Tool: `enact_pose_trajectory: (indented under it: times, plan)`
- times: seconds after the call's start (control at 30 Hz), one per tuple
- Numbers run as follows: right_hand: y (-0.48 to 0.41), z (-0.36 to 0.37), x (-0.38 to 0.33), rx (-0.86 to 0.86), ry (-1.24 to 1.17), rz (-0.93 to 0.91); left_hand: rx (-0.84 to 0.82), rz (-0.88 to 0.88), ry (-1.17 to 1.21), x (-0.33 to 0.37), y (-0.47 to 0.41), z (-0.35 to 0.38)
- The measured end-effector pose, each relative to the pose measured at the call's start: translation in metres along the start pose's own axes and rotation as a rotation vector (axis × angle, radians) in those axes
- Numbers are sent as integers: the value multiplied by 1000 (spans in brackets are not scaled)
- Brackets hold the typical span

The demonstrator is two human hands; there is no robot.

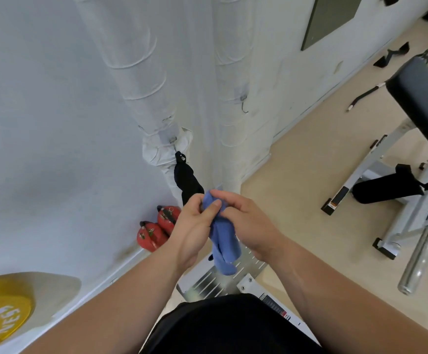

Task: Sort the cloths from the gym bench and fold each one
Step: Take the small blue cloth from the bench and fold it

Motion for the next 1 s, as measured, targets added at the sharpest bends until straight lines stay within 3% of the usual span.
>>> enact_pose_trajectory:
  times: [0.13,0.3,0.37,0.57,0.7,0.83,1.0]
  plan:
    - [2,-2,0,-62,3,-55,68,32,51,3,0,-1]
    - [2,-22,5,133,115,-51,164,50,139,7,-2,-7]
    - [6,-22,12,91,109,28,193,79,152,14,-3,-10]
    - [15,-12,9,-83,-81,61,167,230,41,41,6,-1]
    - [13,-13,5,-46,-42,-5,146,210,10,43,14,1]
    - [15,-15,-6,2,-83,-109,85,94,154,36,23,9]
    - [21,-17,-12,51,-155,-107,64,130,61,41,27,11]
Point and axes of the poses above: each hand's wrist, its own y-axis away from the middle knuckle, its own z-axis out of the palm, x = y × z, the point moved 7 cm from there along -y, towards the middle knuckle, and after that the axes turned 14 degrees about y, right-handed, at the moved point
